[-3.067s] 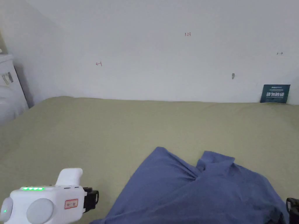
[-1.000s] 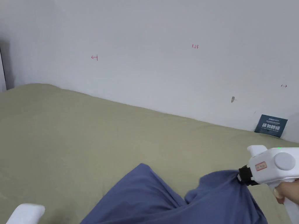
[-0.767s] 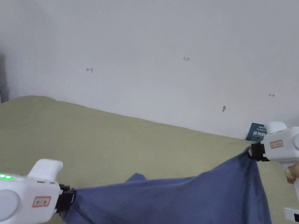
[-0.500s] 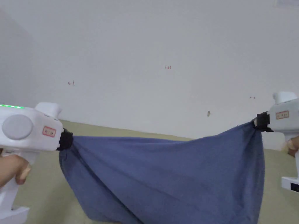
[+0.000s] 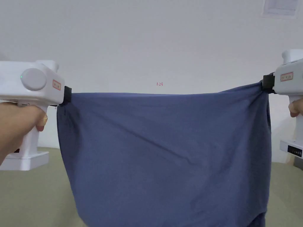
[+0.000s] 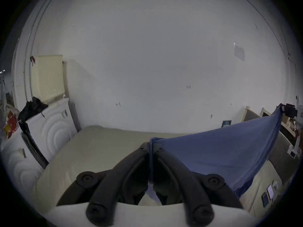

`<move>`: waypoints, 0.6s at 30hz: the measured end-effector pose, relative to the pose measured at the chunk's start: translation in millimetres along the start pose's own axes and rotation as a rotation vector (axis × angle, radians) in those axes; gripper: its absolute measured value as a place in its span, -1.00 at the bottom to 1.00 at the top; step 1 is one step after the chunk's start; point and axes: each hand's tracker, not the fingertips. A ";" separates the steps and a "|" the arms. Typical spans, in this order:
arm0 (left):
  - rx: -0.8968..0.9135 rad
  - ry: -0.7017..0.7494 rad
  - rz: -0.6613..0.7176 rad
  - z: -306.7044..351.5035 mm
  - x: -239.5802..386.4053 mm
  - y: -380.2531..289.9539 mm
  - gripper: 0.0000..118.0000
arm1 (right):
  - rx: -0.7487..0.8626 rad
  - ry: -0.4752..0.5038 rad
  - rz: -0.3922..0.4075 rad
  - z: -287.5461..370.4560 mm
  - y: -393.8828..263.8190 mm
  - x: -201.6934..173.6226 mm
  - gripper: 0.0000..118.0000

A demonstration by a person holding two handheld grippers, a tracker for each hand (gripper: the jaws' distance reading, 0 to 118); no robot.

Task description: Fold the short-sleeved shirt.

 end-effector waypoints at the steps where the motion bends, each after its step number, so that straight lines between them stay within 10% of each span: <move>1: -0.001 -0.003 -0.009 -1.1 1.6 3.3 -0.93 | 0.002 -0.003 -0.006 -1.6 0.9 0.3 -0.93; 18: 0.021 -0.044 -0.066 42.4 -5.2 -56.1 -0.93 | 0.003 0.042 0.002 50.8 -62.0 1.0 -0.93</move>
